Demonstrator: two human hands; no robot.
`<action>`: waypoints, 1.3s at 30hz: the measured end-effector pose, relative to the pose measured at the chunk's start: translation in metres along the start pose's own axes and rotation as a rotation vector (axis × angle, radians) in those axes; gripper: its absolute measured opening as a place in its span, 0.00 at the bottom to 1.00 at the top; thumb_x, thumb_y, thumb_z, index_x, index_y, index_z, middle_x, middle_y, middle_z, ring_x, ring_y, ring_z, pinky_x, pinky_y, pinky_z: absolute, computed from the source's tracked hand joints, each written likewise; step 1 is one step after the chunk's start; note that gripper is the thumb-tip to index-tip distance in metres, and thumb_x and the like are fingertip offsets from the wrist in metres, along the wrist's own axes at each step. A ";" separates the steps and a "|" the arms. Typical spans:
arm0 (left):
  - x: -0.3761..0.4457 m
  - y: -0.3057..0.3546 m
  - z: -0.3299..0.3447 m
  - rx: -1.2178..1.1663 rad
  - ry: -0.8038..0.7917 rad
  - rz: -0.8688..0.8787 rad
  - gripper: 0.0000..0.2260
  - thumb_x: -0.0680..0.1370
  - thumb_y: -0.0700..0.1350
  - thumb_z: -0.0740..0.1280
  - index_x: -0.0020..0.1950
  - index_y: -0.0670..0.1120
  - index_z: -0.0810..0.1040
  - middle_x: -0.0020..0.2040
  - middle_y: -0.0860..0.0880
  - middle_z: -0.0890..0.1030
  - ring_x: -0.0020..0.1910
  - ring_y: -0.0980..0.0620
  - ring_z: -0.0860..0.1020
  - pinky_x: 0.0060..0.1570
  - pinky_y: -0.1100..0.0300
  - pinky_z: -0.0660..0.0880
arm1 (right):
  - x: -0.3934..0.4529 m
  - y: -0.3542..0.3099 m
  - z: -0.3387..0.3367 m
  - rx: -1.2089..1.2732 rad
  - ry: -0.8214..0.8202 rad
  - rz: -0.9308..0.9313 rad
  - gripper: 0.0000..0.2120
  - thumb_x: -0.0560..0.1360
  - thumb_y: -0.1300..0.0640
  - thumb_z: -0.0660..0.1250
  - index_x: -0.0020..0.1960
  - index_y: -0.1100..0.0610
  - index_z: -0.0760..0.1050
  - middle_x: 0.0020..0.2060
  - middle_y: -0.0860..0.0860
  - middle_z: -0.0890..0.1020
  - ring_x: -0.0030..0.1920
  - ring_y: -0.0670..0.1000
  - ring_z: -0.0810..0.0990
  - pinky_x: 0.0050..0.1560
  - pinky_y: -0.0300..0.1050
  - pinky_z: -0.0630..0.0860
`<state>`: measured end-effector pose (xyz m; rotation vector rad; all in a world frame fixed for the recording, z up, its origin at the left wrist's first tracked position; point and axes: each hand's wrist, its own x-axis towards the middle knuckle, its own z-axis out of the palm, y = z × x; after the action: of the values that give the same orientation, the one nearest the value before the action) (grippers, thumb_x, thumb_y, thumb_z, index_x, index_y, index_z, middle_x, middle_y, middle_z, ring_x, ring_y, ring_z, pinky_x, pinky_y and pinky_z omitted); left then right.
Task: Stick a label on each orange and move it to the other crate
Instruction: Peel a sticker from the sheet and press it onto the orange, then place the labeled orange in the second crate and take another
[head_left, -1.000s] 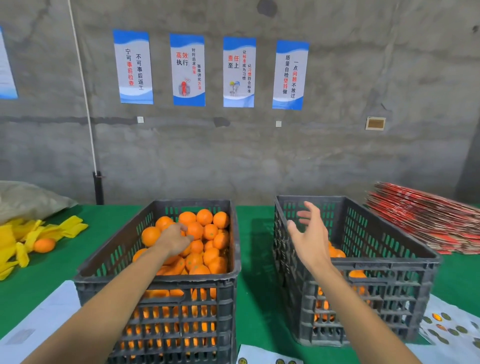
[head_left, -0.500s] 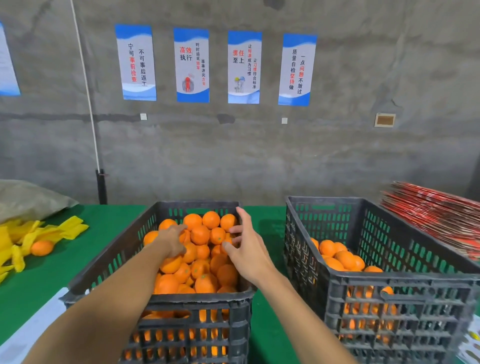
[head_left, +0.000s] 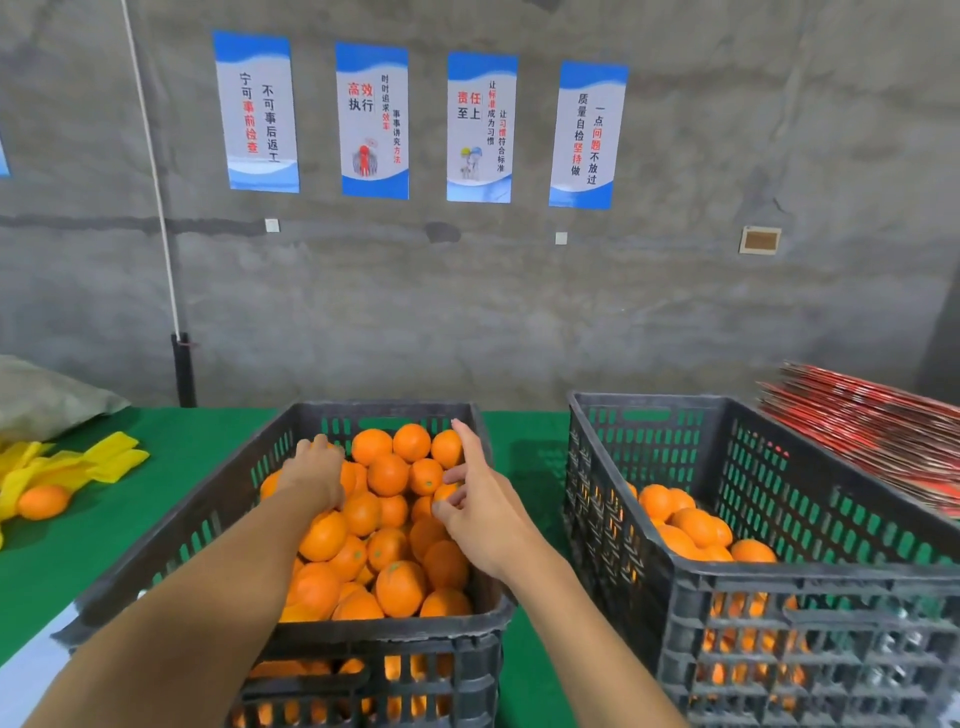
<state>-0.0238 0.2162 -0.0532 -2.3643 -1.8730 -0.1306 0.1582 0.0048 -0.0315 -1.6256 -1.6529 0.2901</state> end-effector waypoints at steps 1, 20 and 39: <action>-0.003 0.000 -0.002 -0.017 0.027 0.009 0.36 0.74 0.52 0.77 0.79 0.48 0.66 0.72 0.45 0.68 0.71 0.42 0.67 0.67 0.46 0.74 | -0.001 -0.002 0.000 -0.026 0.000 0.000 0.44 0.80 0.58 0.67 0.82 0.39 0.40 0.59 0.50 0.76 0.54 0.53 0.78 0.60 0.58 0.77; -0.179 0.082 -0.099 -1.920 -0.046 0.192 0.28 0.76 0.35 0.75 0.73 0.54 0.74 0.67 0.42 0.78 0.61 0.44 0.82 0.58 0.47 0.82 | -0.047 -0.054 -0.027 0.974 0.329 0.147 0.15 0.84 0.47 0.60 0.57 0.50 0.84 0.55 0.46 0.86 0.57 0.43 0.83 0.59 0.42 0.80; -0.283 0.099 -0.123 -1.858 0.023 0.256 0.21 0.78 0.45 0.74 0.70 0.53 0.76 0.65 0.45 0.79 0.59 0.45 0.84 0.54 0.43 0.83 | -0.136 -0.075 -0.045 0.962 0.290 0.072 0.20 0.86 0.41 0.53 0.58 0.42 0.84 0.54 0.45 0.86 0.56 0.43 0.84 0.54 0.41 0.80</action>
<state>0.0083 -0.0968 0.0241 -3.1000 -1.3120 -2.7893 0.1145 -0.1482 -0.0017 -0.9232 -0.9727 0.7162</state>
